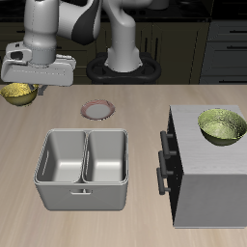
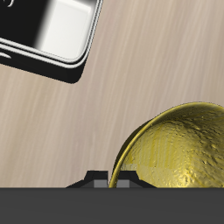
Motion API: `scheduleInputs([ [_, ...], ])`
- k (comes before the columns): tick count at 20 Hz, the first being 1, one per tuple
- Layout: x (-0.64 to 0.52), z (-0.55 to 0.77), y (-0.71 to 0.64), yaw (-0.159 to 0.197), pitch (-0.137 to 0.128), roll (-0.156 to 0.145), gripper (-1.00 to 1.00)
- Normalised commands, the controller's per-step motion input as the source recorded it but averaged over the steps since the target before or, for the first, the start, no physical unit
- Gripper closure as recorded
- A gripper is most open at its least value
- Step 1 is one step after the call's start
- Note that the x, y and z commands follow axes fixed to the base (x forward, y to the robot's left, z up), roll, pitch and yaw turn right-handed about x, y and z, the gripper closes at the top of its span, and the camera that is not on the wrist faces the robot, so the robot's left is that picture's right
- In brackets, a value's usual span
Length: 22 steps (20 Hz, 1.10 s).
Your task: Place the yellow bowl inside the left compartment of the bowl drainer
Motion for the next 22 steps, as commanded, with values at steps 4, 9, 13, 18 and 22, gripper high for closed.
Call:
scheduleInputs([
  [4, -0.15, 0.27, 0.05, -0.015, 0.026, -0.012, 1.0],
  [9, -0.18, 0.44, 0.19, -0.033, -0.043, 0.037, 1.0],
  [13, -0.14, 0.35, 0.18, -0.009, -0.029, 0.028, 1.0],
  [18, -0.16, 0.33, 0.2, -0.025, 0.02, -0.004, 1.0],
  [22, -0.19, 0.24, 0.24, -0.028, 0.017, 0.009, 1.0],
])
